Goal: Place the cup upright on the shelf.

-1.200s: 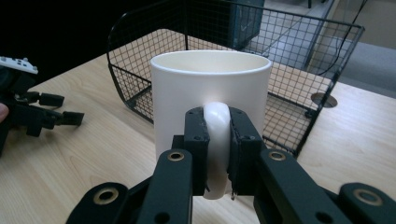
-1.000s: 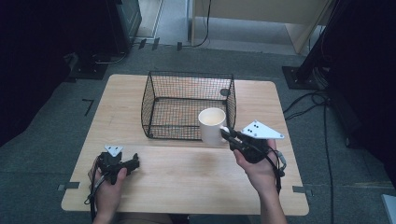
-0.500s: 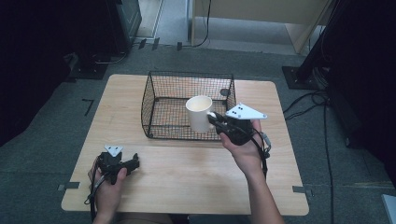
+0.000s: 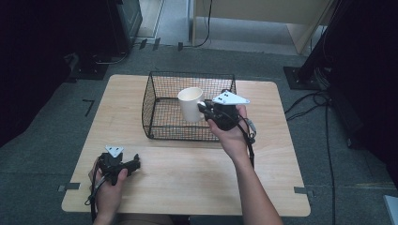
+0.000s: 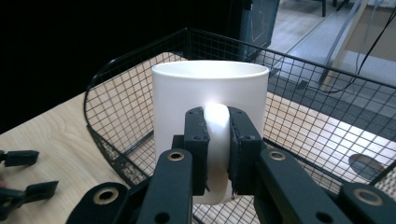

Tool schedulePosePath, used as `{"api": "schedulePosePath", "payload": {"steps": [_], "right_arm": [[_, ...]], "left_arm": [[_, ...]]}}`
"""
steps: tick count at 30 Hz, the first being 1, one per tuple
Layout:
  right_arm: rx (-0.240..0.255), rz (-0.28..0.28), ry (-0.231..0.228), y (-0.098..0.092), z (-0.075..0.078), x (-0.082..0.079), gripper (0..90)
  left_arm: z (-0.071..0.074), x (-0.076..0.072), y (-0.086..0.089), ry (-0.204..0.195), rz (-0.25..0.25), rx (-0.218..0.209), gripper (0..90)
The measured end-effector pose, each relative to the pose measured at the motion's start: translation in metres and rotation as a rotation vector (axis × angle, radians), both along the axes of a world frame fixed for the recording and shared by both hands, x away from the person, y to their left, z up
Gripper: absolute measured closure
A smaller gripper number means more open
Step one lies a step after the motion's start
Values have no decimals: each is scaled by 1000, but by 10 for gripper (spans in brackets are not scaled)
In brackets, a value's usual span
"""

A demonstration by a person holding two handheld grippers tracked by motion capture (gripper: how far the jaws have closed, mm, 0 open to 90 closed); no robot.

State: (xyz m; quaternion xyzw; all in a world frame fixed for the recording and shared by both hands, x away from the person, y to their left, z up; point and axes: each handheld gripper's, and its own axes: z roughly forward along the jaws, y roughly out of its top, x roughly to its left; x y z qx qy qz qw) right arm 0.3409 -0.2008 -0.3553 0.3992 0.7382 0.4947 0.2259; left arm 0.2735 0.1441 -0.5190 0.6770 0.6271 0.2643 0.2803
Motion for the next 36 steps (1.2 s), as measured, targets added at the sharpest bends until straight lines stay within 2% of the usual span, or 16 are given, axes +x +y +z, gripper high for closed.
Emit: {"api": "schedulePosePath", "payload": {"steps": [7,8,11,18,27,36], "right_arm": [[-20,-10,32,11,-16,26,806],[-20,-10,32,11,-16,26,806],[-20,-25,59,14,-25,40,806],[-34,-47,114,19,-45,58,806],[-77,-63,180,26,-60,67,806],[-111,-66,209,29,-67,70,805]], "left_arm": [[0,0,0,2,-3,0,118],[0,0,0,2,-3,0,118],[0,0,0,4,-4,1,118],[0,0,0,5,-8,3,118],[0,0,0,5,-8,2,118],[0,0,0,5,-8,2,118]]}}
